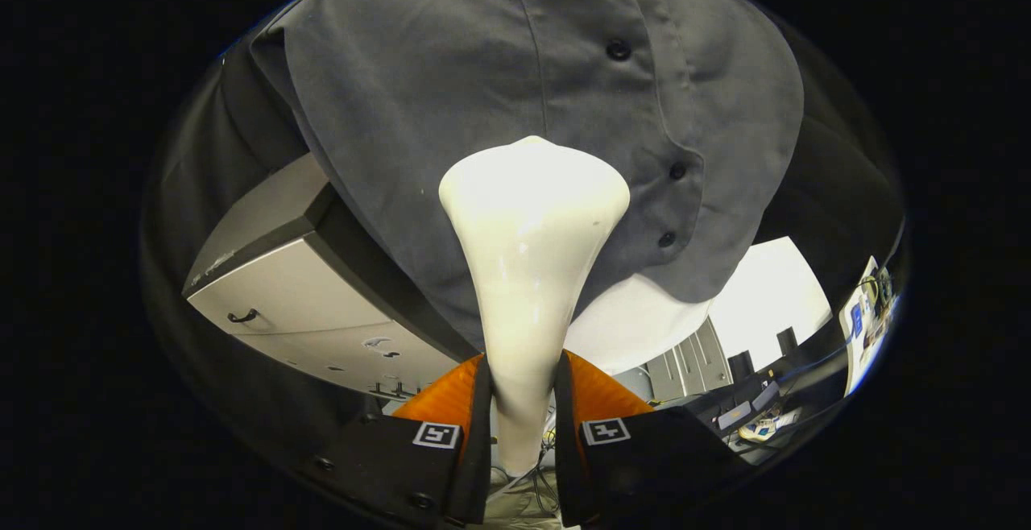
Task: Iron the clothes twice with a garment steamer, once on the left side and once on the right side.
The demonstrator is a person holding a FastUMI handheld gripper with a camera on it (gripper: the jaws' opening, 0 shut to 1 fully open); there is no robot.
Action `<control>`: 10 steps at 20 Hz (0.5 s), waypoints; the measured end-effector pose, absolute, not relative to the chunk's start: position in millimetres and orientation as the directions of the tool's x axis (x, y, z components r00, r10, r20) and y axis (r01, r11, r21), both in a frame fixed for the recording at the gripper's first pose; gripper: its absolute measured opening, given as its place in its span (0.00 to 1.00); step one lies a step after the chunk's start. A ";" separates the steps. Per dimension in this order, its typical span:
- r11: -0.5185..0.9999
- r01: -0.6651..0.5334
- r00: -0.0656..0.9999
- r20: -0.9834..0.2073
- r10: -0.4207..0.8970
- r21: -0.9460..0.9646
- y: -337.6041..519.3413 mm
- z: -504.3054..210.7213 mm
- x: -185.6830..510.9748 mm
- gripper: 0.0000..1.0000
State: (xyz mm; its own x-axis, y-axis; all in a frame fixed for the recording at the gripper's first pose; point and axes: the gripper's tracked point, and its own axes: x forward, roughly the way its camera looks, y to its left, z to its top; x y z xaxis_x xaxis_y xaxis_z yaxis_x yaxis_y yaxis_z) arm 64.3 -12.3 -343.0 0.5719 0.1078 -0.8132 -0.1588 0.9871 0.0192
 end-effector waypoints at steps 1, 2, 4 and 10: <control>0.987 -0.160 0.565 -0.818 0.109 0.021 -12.8 -347.6 63.2 0.41; 0.987 -0.158 0.559 -0.822 0.110 0.024 -14.5 -352.0 61.5 0.41; 0.987 -0.157 0.548 -0.829 0.112 0.030 -16.8 -361.3 58.7 0.41; 0.988 -0.151 0.524 -0.844 0.116 0.042 -26.2 -381.4 51.4 0.41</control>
State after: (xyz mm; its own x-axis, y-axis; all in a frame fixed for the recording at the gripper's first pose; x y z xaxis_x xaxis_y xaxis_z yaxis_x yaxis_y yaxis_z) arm 51.4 -26.2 -381.4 0.5236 0.1160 -0.8440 -0.1512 0.9876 0.0419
